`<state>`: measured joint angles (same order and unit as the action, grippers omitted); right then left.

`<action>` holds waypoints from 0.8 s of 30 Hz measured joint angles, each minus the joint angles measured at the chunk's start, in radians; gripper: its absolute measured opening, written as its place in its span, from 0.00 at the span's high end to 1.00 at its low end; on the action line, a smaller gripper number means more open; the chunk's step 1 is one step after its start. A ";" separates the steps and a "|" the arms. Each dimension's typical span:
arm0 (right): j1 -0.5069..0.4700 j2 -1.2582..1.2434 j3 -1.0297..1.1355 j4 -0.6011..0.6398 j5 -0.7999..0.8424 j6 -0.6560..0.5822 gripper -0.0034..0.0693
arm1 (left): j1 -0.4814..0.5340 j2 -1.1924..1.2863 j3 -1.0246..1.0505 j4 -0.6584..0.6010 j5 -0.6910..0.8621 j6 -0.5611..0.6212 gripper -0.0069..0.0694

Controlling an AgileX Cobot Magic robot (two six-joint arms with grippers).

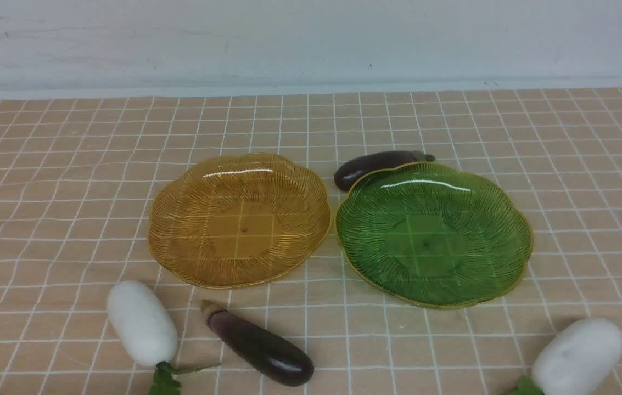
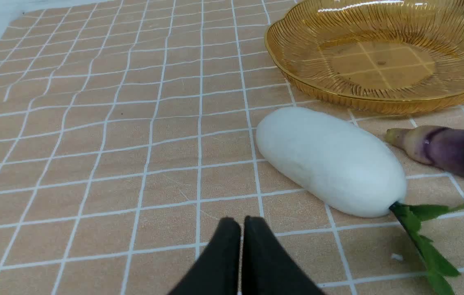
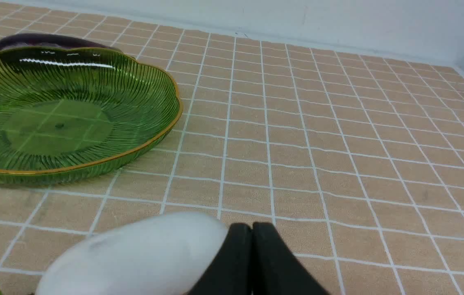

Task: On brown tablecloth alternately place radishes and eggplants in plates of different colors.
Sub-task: 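Pick up the white radish and place it in the left plate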

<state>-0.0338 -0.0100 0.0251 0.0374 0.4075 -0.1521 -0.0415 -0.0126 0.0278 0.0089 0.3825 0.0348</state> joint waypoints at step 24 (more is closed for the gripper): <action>0.000 0.000 -0.001 0.000 0.000 0.000 0.97 | 0.000 0.000 0.002 -0.173 -0.183 -0.147 0.91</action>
<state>-0.0338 -0.0100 0.0242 0.0374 0.4075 -0.1521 -0.0415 -0.0126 0.0293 -0.1645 0.1998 -0.1125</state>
